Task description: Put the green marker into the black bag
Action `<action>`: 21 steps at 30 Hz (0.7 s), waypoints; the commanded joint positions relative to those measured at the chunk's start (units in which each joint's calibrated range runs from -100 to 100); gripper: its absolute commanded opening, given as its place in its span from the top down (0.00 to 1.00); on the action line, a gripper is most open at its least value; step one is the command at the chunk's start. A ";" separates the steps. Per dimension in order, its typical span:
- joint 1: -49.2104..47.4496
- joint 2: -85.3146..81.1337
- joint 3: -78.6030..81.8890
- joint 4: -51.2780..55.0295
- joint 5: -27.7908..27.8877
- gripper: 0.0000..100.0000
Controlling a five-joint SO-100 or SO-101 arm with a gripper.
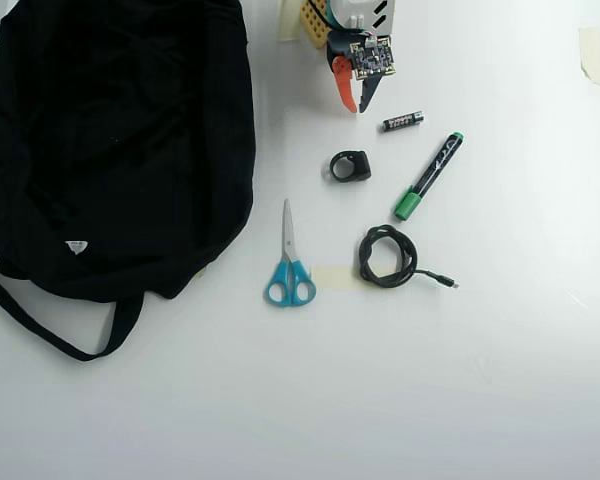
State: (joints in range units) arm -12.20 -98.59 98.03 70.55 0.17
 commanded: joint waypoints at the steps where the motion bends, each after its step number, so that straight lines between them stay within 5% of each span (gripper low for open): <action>1: -0.29 -0.42 1.25 1.03 -0.07 0.98; 21: -0.29 -0.25 -0.10 0.94 -0.22 0.98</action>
State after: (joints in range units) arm -12.20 -98.59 97.96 70.55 0.07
